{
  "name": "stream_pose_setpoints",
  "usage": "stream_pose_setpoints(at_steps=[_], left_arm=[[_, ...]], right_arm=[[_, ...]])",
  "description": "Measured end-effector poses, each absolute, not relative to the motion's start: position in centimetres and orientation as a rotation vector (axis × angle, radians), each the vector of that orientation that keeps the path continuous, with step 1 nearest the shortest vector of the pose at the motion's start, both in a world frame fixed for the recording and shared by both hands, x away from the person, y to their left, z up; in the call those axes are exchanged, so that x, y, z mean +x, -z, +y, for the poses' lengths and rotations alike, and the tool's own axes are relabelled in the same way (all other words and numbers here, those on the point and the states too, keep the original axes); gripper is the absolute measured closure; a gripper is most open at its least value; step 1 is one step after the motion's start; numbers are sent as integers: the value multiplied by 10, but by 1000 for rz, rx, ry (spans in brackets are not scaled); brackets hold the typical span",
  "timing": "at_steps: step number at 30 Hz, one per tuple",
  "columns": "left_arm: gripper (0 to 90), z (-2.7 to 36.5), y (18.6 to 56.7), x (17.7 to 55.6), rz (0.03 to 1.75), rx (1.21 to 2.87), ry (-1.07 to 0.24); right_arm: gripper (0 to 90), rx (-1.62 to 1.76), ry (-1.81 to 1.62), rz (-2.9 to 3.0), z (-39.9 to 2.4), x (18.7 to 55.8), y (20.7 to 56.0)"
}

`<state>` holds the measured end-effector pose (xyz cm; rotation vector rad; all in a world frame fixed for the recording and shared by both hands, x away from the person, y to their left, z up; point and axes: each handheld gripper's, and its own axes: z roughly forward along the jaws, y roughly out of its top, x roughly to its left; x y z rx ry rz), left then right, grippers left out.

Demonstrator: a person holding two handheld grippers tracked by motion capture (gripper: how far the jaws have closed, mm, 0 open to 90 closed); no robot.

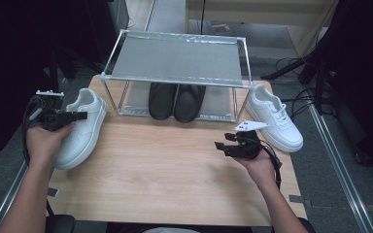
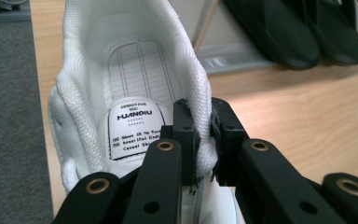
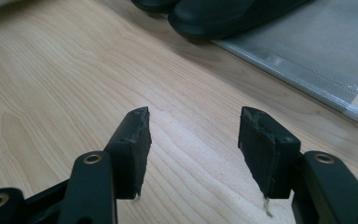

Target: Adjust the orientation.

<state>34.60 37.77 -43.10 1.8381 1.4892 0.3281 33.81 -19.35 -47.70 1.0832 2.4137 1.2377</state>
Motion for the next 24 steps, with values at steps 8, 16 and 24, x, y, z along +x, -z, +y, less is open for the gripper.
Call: stream_pose_setpoints(at_steps=[8,16,24], left_arm=[[828,366,429,315,1458,1832,-297],[827,340,426,304,1370,1877,-258],[826,314,424,302,1286,1904,-221]], right_arm=[[449,1057,-1252,2414,-192,336,474],[449,1056,-1260,2416,-190,335,474],[449,1075,-1293,2395,-192,335,473]])
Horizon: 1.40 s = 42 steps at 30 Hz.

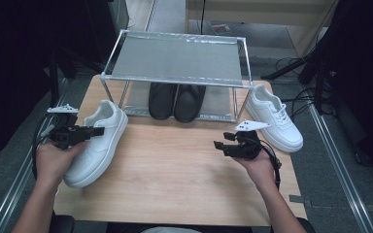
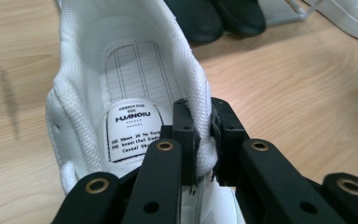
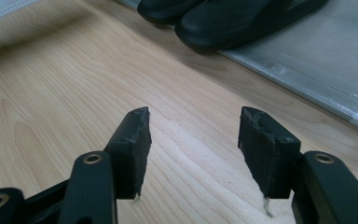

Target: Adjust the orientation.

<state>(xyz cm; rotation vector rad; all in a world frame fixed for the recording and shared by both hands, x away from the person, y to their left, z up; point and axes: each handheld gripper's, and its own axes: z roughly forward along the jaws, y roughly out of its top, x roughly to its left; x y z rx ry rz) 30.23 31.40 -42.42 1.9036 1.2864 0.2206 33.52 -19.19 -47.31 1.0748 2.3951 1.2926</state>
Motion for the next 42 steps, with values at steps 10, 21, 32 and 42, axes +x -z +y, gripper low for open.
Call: stream_pose_setpoints(at_steps=[10,21,32,42], left_arm=[[825,285,427,307,1205,1968,-154],[825,249,424,314,1096,2025,-120],[821,198,426,322,948,2111,-48],[819,150,435,330,857,2166,26]], right_arm=[[451,1083,-1293,2364,-194,333,472],[451,1141,-1331,2341,-202,323,472],[450,1172,-1304,2319,-210,312,475],[451,1182,-1298,2304,-213,305,475]])
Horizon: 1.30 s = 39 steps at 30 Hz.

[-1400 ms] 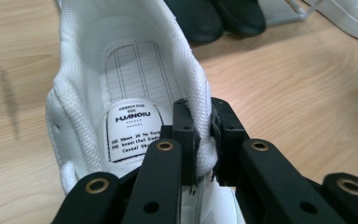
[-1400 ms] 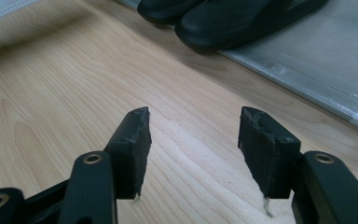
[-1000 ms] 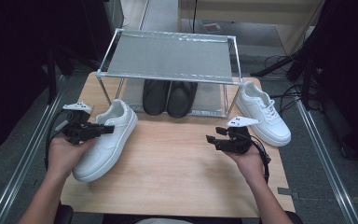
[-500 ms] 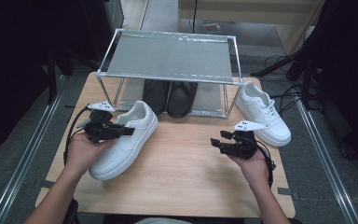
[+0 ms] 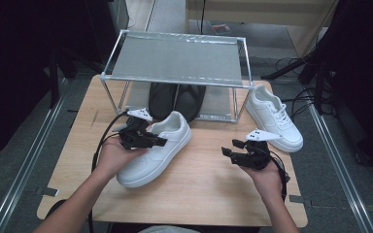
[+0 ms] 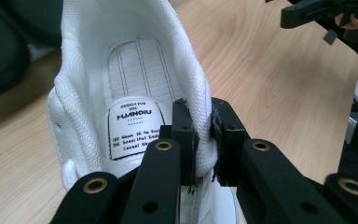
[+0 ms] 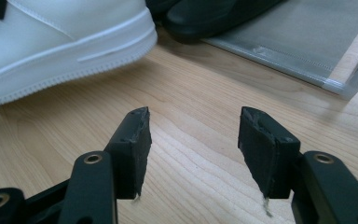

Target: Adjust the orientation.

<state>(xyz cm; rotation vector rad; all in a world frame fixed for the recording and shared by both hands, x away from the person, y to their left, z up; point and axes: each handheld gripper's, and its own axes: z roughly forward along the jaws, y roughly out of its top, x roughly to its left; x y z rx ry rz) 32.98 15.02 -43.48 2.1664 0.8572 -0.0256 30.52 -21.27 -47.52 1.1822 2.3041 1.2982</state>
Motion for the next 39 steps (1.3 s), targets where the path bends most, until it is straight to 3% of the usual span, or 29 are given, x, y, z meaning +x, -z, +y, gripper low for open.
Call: stream_pose_setpoints(at_steps=[10,23,31,39], left_arm=[[815,111,450,329,799,2202,40],[773,97,469,323,730,2278,20],[719,111,462,321,763,2204,15],[819,131,451,306,777,2148,44]], right_arm=[[450,1169,-1309,2309,-209,305,476],[463,1134,-1331,2342,-192,308,476],[565,1090,-1381,2358,-179,310,474],[701,1047,-1405,2413,-167,313,470]])
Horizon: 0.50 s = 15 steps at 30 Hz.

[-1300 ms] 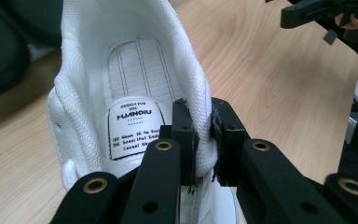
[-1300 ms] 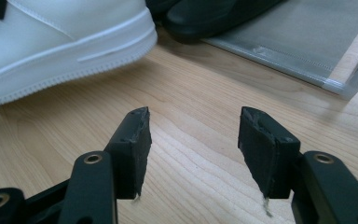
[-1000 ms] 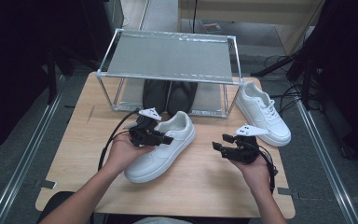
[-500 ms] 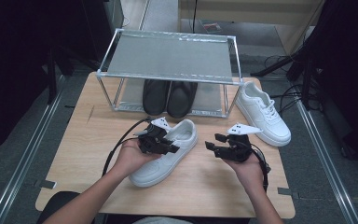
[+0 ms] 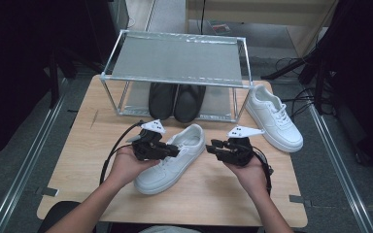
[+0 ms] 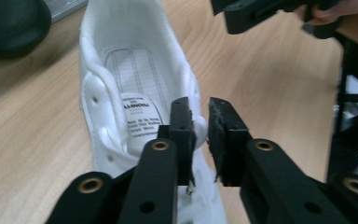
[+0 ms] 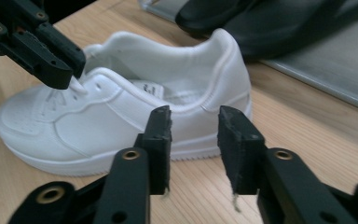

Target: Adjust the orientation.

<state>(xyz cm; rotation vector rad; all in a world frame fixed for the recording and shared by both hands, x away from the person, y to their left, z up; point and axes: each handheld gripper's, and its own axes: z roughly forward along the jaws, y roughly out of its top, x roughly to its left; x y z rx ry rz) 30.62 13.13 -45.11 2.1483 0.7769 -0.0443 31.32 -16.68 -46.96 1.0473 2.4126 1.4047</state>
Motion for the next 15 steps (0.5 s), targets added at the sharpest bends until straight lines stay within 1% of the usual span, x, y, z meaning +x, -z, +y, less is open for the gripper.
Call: stream_pose_setpoints(at_steps=[4,7,10,15], left_arm=[[868,138,456,296,792,2126,59],[888,138,464,286,806,2153,72],[888,137,468,281,819,2161,72],[887,136,475,277,835,2156,71]], right_arm=[[829,1017,-1419,2425,-161,317,468],[881,1002,-1407,2448,-154,321,468],[898,975,-1397,2471,-145,326,468],[900,947,-1415,2494,-131,335,471]])
